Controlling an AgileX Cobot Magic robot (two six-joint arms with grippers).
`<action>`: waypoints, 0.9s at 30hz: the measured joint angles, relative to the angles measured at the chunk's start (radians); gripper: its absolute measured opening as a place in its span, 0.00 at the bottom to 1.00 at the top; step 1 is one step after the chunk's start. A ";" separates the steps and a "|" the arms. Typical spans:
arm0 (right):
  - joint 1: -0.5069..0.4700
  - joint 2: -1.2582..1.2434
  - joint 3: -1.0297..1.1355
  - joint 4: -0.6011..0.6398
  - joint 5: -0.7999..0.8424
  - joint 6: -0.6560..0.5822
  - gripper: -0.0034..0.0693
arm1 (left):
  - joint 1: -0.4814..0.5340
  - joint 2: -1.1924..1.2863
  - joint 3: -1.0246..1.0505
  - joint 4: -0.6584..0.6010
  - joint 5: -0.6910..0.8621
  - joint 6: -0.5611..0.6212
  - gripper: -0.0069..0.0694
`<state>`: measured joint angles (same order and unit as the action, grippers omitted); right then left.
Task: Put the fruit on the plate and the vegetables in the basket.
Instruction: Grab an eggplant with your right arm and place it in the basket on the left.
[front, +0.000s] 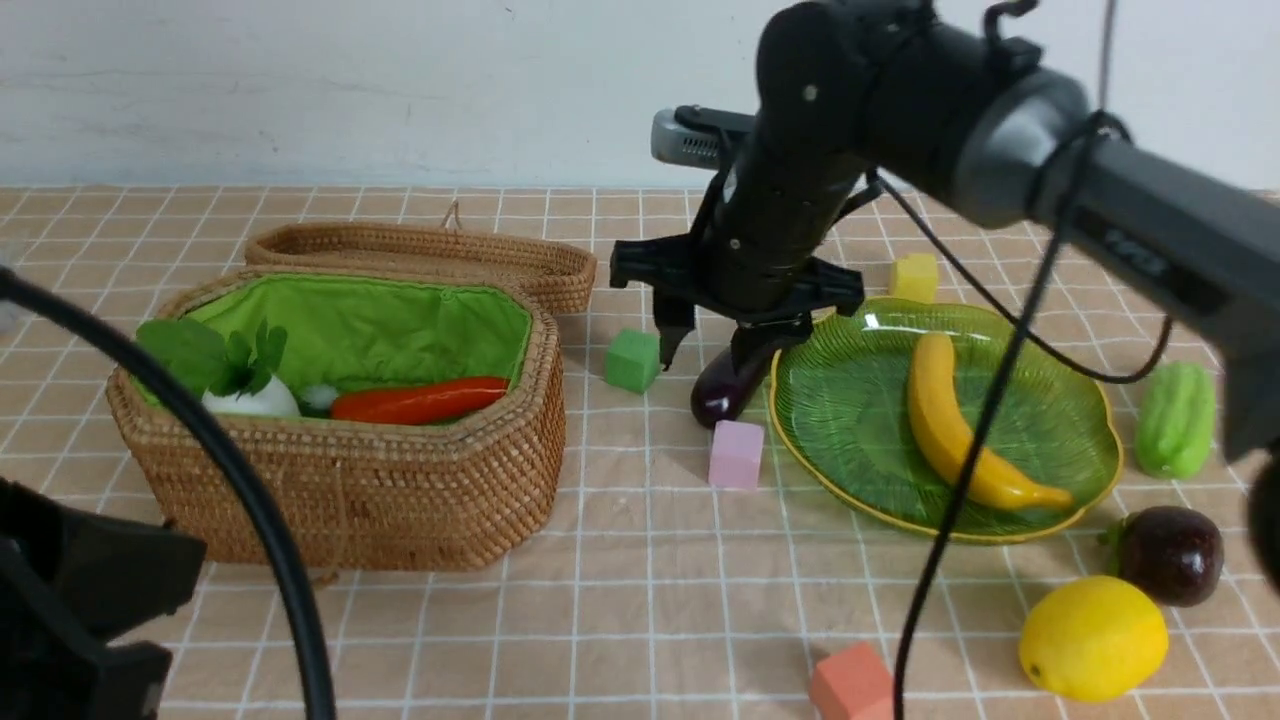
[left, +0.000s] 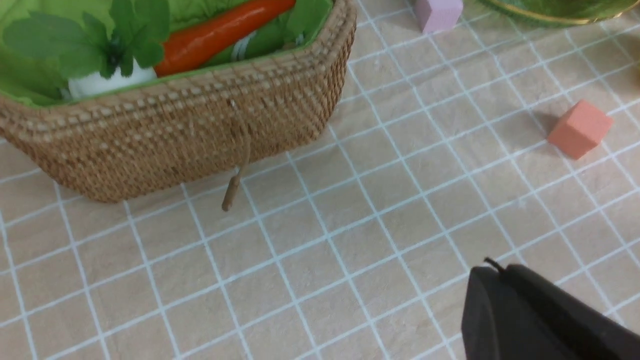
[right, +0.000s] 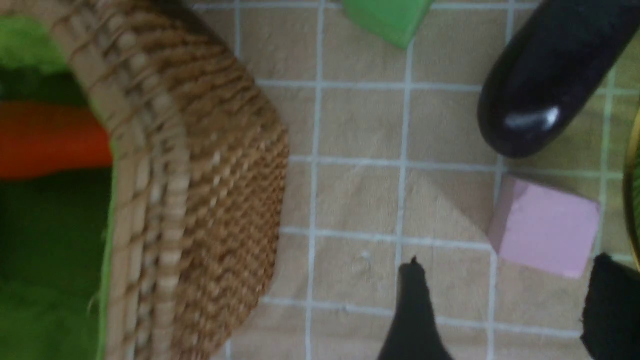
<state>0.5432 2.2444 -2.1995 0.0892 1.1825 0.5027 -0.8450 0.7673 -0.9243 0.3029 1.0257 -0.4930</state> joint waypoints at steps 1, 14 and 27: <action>0.000 0.008 0.000 -0.001 0.004 0.003 0.72 | 0.000 0.000 0.003 0.000 -0.002 0.000 0.07; -0.054 0.227 -0.238 -0.018 0.058 0.095 0.83 | 0.000 -0.026 0.088 -0.032 -0.038 0.067 0.07; -0.098 0.274 -0.241 -0.008 0.004 0.117 0.83 | 0.000 -0.041 0.088 -0.042 -0.078 0.100 0.07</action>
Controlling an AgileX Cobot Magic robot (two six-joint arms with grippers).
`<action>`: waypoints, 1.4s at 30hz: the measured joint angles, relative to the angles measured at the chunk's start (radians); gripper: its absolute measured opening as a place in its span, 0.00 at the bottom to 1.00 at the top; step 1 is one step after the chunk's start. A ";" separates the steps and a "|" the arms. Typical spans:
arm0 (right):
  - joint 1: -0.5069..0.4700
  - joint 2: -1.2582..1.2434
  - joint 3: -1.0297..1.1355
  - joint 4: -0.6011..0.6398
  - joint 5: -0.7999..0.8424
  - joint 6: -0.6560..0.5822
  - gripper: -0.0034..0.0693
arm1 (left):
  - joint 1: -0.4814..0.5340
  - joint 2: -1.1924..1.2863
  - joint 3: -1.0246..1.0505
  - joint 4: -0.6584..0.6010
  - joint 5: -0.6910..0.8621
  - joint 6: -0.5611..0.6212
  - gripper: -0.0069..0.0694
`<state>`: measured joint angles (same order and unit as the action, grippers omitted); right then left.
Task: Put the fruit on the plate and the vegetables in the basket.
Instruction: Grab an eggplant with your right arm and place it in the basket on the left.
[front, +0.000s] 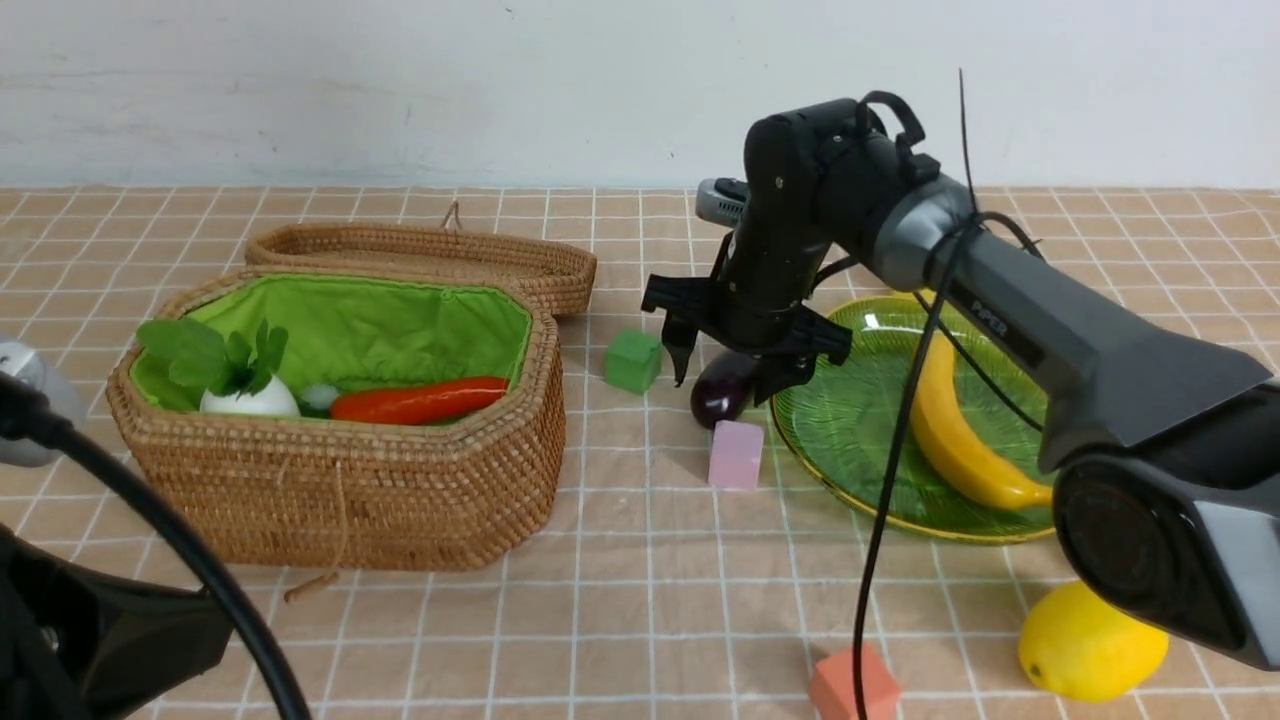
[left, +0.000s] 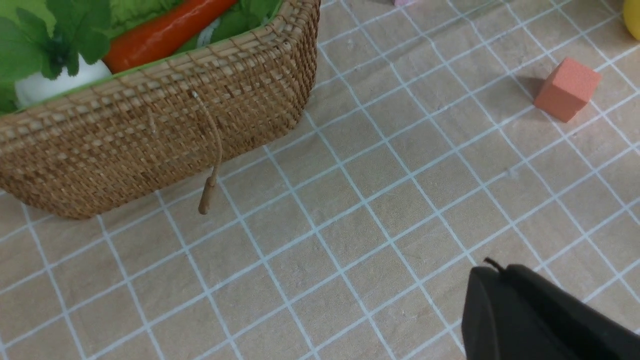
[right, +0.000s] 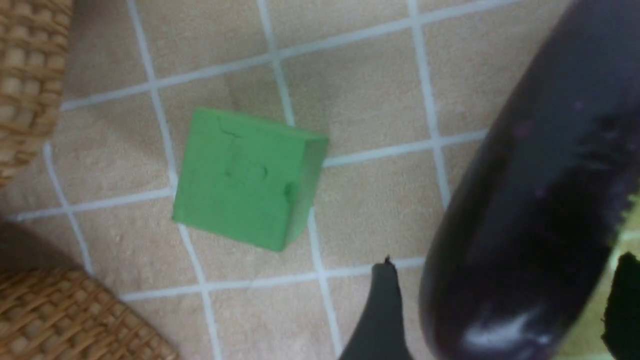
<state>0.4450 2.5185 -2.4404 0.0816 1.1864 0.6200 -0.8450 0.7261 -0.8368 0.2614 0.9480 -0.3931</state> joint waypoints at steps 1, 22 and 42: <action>0.000 0.005 0.000 0.001 -0.010 0.001 0.83 | 0.000 0.000 0.000 0.000 0.000 -0.001 0.07; 0.000 0.056 -0.008 0.020 -0.083 0.007 0.83 | 0.000 -0.002 0.000 -0.003 0.000 0.002 0.07; -0.001 0.058 -0.008 0.017 -0.090 -0.031 0.65 | 0.000 -0.002 0.000 -0.003 -0.008 0.003 0.08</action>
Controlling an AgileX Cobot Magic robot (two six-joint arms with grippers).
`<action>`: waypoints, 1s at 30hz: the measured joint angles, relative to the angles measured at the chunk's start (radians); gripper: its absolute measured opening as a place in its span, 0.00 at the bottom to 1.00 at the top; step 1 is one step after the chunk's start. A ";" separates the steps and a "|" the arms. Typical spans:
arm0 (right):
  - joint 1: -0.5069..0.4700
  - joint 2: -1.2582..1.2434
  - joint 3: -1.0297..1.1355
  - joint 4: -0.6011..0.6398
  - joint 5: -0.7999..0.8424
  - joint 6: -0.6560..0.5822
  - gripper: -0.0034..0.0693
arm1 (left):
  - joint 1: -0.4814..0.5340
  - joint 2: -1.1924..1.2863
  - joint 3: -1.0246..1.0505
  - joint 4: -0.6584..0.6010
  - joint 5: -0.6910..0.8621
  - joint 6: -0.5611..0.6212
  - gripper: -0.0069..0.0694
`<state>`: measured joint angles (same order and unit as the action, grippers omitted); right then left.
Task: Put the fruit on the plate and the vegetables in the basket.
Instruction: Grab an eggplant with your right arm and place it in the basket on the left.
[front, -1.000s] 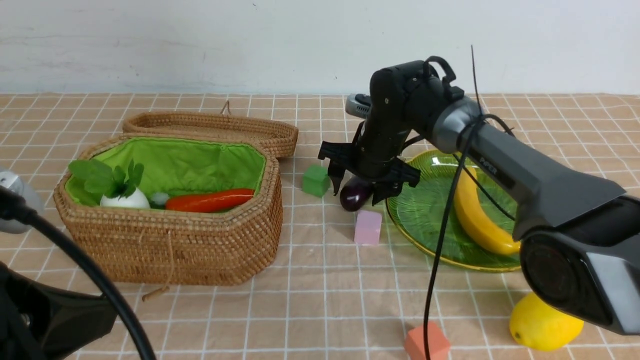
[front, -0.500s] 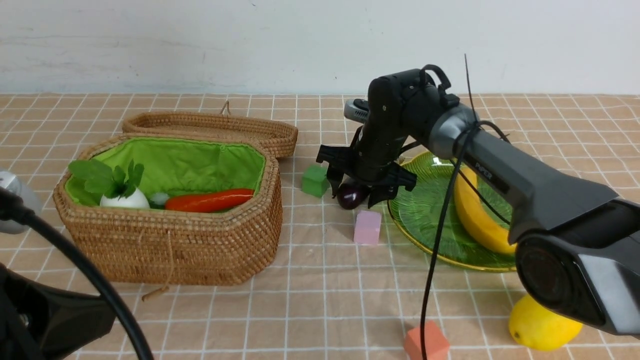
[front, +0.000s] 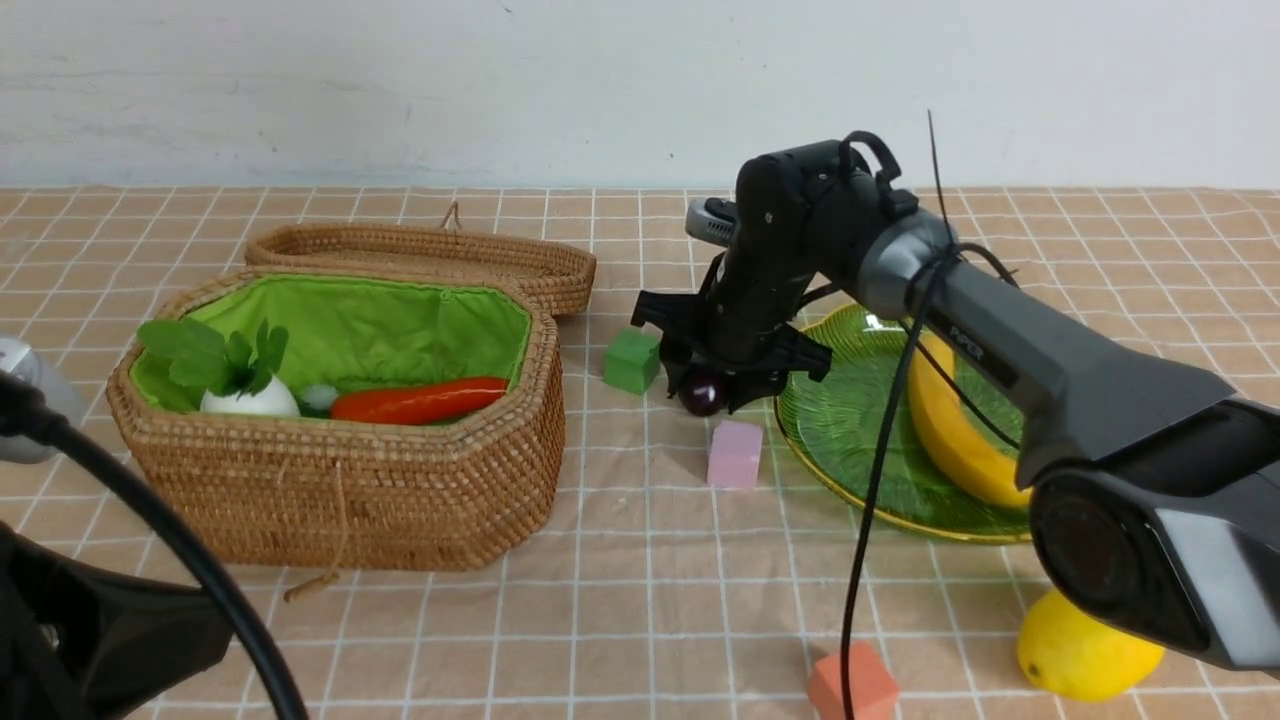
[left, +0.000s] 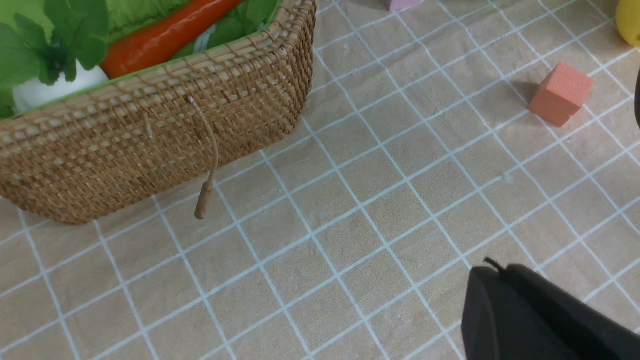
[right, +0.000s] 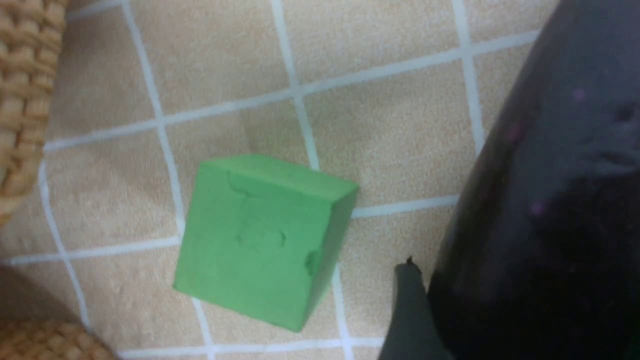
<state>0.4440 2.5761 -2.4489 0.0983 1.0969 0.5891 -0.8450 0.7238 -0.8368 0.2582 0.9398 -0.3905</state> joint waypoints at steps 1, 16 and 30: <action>0.000 -0.005 0.000 -0.004 0.011 -0.008 0.65 | 0.000 0.000 0.000 0.000 0.000 0.000 0.08; 0.227 -0.280 0.008 -0.237 0.146 -0.182 0.64 | 0.000 -0.046 0.001 0.264 -0.001 -0.210 0.08; 0.422 -0.289 0.007 -0.027 -0.013 -1.003 0.64 | 0.000 -0.339 0.001 0.432 0.035 -0.401 0.08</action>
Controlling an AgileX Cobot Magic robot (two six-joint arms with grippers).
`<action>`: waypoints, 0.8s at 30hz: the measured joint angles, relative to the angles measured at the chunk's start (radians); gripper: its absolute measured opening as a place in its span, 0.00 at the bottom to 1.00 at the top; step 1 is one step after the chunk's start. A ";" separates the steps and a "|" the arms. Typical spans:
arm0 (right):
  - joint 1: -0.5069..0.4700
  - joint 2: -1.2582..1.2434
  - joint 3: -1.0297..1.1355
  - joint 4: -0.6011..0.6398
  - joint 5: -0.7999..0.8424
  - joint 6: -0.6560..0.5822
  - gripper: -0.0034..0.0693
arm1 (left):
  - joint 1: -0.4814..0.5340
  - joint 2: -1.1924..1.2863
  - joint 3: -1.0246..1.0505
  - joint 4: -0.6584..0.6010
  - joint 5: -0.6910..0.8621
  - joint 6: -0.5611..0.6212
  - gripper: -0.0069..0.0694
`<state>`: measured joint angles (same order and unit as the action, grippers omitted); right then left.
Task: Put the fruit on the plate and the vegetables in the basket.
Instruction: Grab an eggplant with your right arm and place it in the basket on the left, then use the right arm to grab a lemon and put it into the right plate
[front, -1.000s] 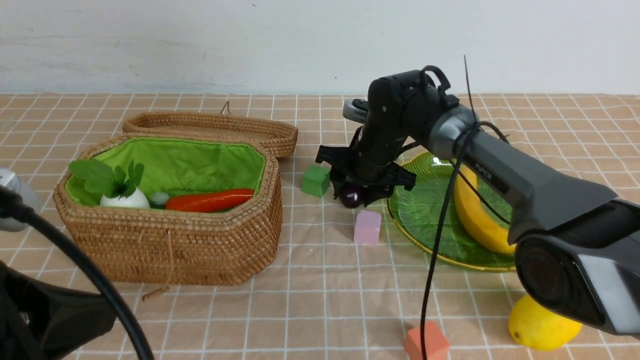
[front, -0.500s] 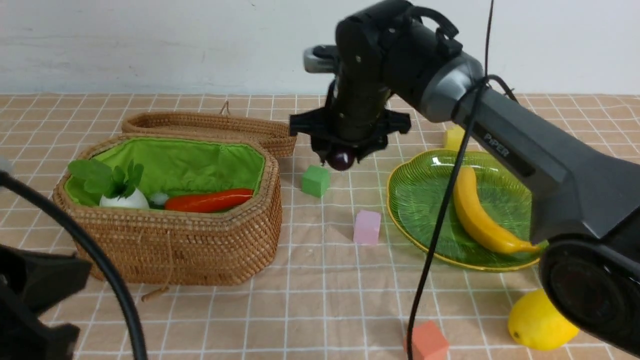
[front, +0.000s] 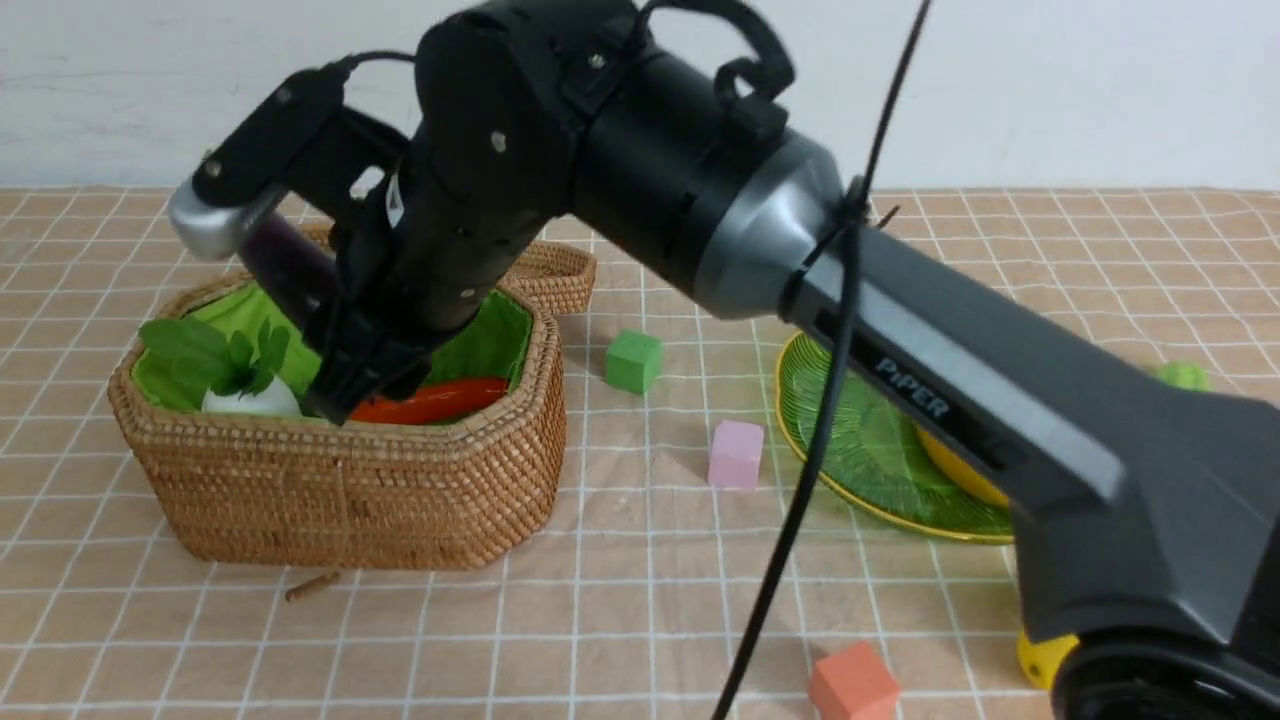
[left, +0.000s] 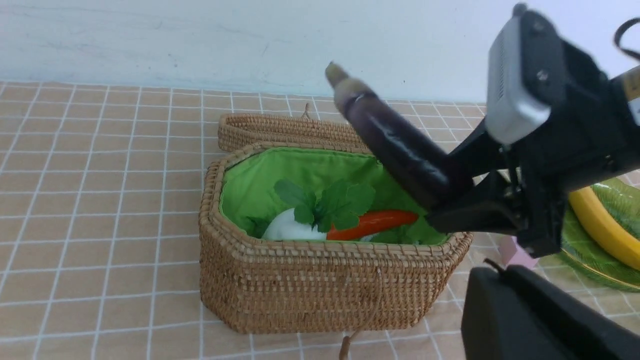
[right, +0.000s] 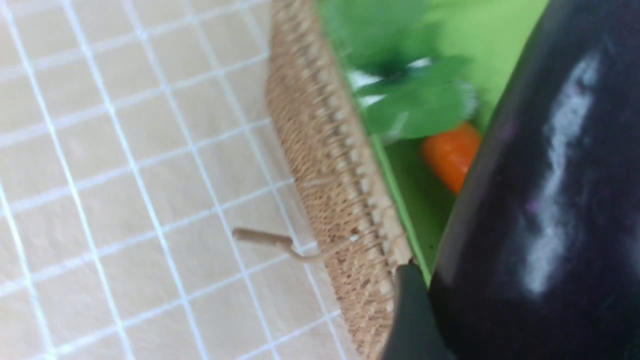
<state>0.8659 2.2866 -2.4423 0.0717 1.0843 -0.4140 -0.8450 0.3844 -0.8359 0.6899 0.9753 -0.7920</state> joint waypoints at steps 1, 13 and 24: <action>-0.002 0.018 0.000 -0.015 -0.012 -0.011 0.64 | 0.000 -0.004 0.000 -0.012 0.009 0.009 0.08; -0.004 -0.002 0.002 -0.182 0.048 0.050 0.92 | 0.000 -0.005 0.000 -0.113 -0.080 0.132 0.08; -0.019 -0.360 0.147 -0.187 0.167 0.304 0.55 | 0.000 0.018 0.000 -0.214 -0.208 0.268 0.08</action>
<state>0.8471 1.9266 -2.2957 -0.1156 1.2508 -0.1098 -0.8450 0.4028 -0.8359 0.4754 0.7673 -0.5237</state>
